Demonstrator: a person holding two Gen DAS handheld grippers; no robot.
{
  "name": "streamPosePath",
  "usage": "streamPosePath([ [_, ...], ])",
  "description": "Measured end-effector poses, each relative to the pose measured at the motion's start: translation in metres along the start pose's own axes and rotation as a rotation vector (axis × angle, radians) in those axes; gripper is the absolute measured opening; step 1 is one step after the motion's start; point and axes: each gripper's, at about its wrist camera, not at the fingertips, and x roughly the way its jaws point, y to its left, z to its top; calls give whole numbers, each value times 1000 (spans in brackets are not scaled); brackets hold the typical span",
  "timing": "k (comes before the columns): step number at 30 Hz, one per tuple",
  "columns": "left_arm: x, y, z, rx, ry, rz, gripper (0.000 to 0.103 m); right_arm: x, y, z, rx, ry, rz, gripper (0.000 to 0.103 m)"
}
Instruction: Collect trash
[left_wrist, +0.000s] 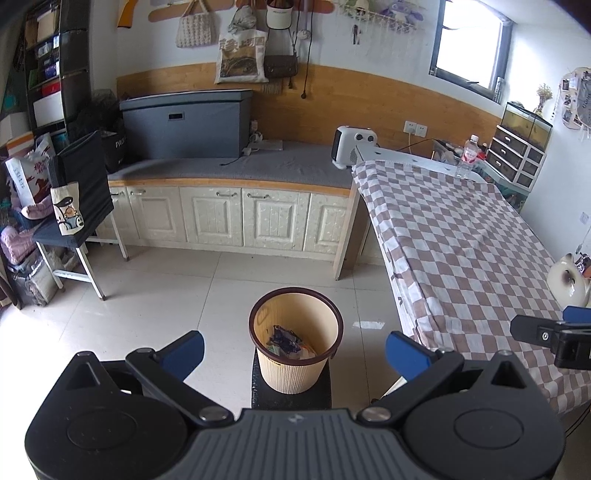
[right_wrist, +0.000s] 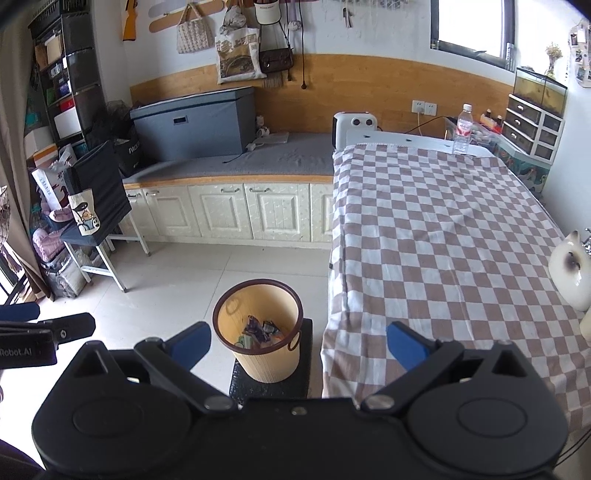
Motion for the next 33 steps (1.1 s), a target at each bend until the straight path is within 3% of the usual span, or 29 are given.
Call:
streamPosePath([
  [33, -7, -4, -2, 5, -11, -6, 103, -10, 0, -5, 16, -18, -4, 103],
])
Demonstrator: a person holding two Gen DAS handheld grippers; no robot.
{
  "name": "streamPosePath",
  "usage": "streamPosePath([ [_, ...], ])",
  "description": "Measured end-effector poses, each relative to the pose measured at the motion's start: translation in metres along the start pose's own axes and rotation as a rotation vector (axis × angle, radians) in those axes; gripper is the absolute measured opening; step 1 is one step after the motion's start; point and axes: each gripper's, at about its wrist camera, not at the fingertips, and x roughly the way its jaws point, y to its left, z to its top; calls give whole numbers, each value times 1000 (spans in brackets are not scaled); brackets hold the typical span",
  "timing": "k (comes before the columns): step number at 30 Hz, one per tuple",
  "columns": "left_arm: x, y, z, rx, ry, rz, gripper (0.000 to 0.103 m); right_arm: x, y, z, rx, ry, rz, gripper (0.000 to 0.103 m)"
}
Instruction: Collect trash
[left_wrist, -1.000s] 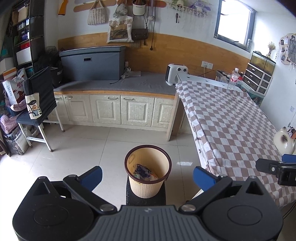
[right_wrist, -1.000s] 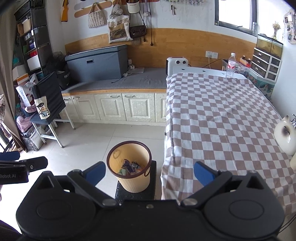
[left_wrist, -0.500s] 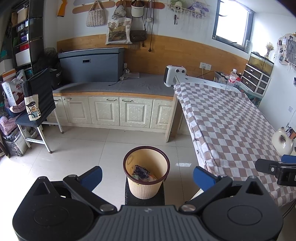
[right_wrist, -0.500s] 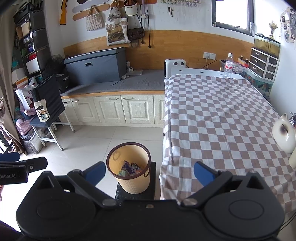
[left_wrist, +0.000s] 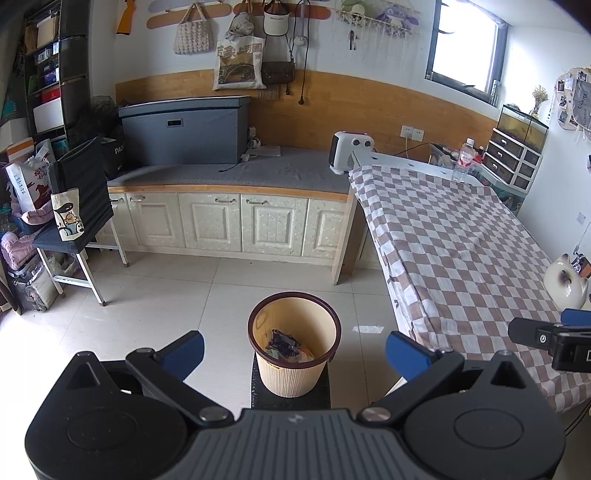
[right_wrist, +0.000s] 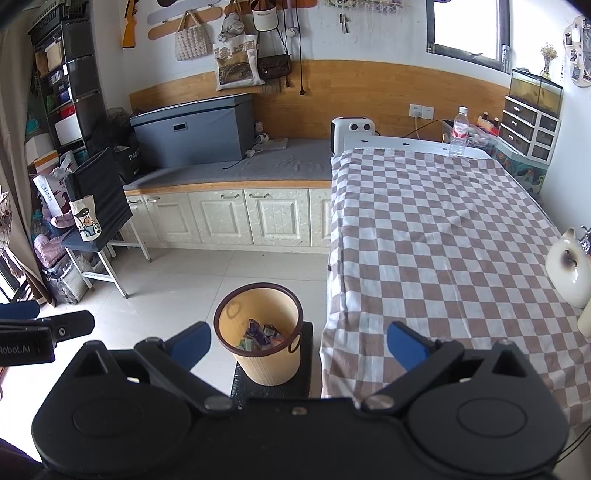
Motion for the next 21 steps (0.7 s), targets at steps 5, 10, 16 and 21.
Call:
streamPosePath([
  [5, 0, 1, 0, 1, -1, -1, 103, 0, 0, 0, 0, 0, 0, 103],
  [10, 0, 1, 1, 0, -1, -1, 103, -1, 0, 0, -1, -1, 0, 103],
  [16, 0, 0, 0, 1, -2, 0, 103, 0, 0, 0, 0, 0, 0, 103],
  [21, -1, 1, 1, -1, -2, 2, 103, 0, 1, 0, -1, 0, 0, 103],
])
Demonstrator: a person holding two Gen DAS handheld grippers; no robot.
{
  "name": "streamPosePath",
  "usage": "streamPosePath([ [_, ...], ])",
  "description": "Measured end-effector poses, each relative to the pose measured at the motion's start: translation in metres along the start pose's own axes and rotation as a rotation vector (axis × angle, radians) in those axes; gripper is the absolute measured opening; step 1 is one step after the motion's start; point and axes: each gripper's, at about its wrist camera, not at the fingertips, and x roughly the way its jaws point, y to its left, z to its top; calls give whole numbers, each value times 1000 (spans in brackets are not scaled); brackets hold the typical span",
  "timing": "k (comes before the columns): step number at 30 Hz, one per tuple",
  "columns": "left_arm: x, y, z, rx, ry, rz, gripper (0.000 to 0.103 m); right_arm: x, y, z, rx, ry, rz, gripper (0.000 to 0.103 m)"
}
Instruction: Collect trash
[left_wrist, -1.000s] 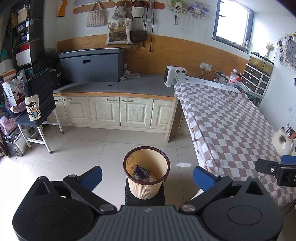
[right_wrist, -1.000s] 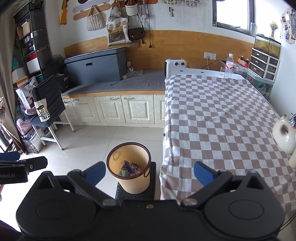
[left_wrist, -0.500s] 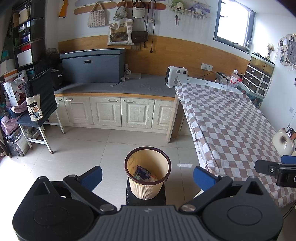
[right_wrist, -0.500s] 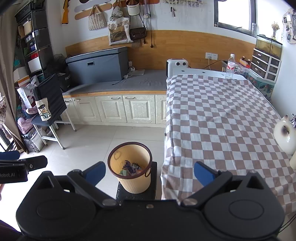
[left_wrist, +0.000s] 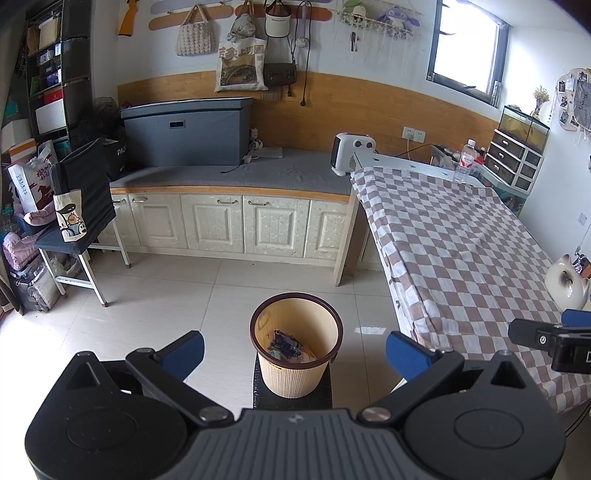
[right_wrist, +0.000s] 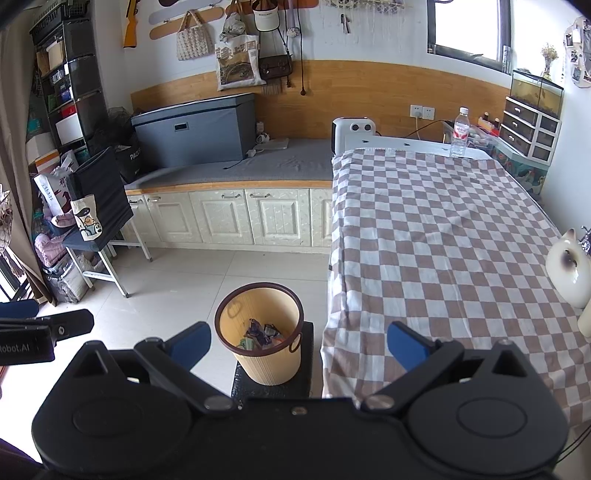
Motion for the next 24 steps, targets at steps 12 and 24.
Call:
streamPosePath([
  [12, 0, 1, 0, 1, 0, 0, 103, 0, 0, 0, 1, 0, 1, 103],
  [24, 0, 3, 1, 1, -2, 1, 103, 0, 0, 0, 2, 0, 0, 103],
])
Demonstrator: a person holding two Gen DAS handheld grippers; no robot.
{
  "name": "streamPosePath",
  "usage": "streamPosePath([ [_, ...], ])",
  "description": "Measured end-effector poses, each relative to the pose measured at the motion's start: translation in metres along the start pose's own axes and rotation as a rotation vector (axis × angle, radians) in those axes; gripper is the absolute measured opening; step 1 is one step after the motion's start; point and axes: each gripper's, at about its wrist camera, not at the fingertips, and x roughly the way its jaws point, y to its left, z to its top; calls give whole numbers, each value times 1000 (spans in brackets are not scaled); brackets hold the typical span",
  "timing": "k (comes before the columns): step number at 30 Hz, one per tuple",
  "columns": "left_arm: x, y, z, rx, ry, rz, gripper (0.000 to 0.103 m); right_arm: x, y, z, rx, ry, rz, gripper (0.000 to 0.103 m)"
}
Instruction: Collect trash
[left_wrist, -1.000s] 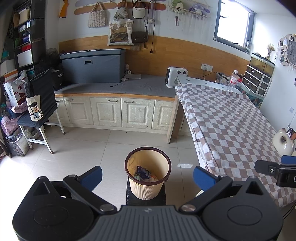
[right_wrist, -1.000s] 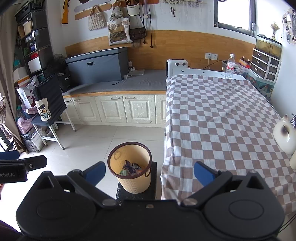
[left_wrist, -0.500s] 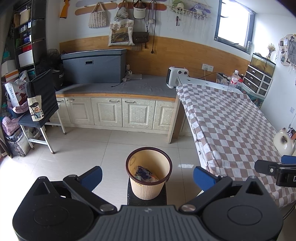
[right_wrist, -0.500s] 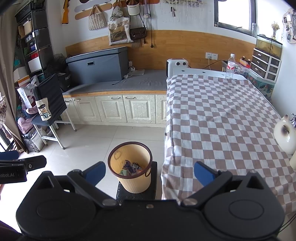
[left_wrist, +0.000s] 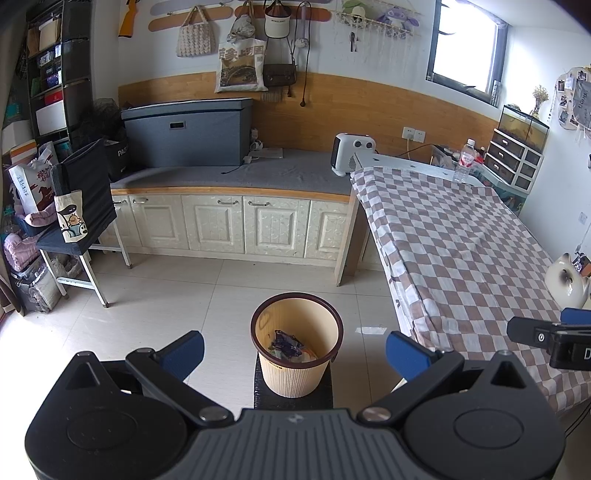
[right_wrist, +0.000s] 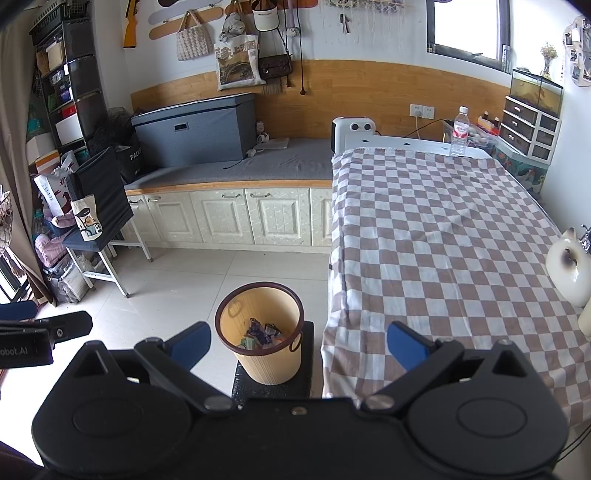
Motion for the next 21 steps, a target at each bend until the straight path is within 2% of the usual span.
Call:
streamPosePath([
  [21, 0, 0, -1, 1, -2, 1, 103, -1, 0, -1, 0, 0, 1, 103],
])
